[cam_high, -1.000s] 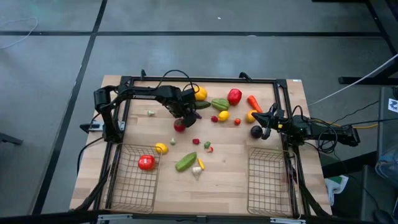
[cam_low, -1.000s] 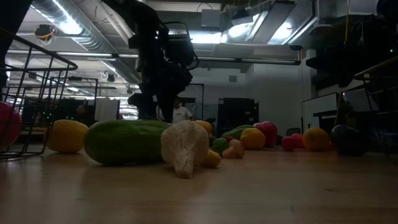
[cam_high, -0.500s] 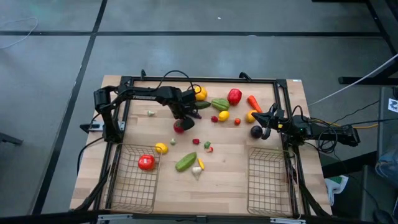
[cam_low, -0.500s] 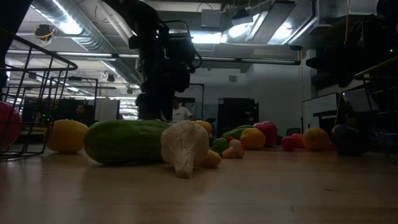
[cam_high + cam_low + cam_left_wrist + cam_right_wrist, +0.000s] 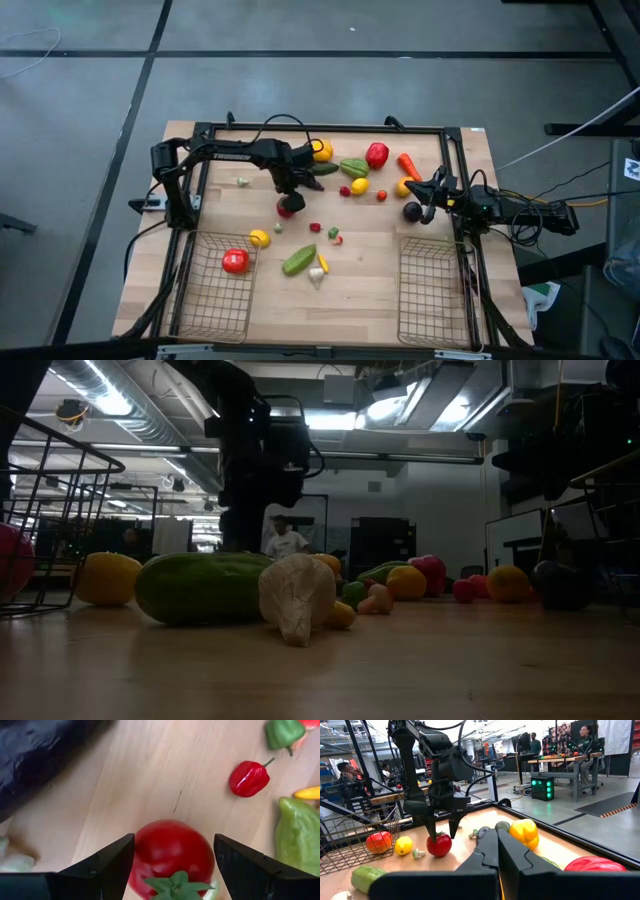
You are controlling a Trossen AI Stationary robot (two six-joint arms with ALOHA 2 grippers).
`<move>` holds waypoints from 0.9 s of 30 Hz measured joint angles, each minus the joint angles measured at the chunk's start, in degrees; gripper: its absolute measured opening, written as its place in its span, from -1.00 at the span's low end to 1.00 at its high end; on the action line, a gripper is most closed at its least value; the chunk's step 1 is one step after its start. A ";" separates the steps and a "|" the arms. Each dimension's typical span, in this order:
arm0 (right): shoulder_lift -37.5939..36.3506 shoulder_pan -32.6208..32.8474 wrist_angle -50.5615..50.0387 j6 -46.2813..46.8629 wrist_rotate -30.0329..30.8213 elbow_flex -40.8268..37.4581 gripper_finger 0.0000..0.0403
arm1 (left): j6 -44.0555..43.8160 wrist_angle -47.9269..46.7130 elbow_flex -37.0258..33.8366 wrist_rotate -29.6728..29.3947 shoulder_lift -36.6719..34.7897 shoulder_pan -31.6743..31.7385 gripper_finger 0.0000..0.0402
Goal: Sort produce into baskets
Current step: Put the red tomato into the left wire basket
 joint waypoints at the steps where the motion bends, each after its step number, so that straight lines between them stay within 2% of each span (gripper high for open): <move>1: 0.02 0.00 0.02 0.00 0.00 0.00 -1.00 | 0.12 0.26 0.00 0.01 0.00 0.00 0.33; 9: 0.02 0.02 0.02 0.00 0.00 0.00 -1.00 | 2.87 0.91 0.00 2.57 -0.02 0.07 0.39; 18: 0.01 0.01 0.01 0.00 0.00 0.00 -1.00 | 8.29 -2.67 0.00 4.28 -0.02 0.39 0.96; 22: 0.00 0.02 0.00 0.00 0.02 0.00 -1.00 | 13.98 -6.44 0.00 9.51 -0.02 0.39 0.94; 27: 0.02 0.00 0.00 0.00 0.02 0.00 -1.00 | 19.12 -9.01 0.00 10.14 -0.02 0.39 0.93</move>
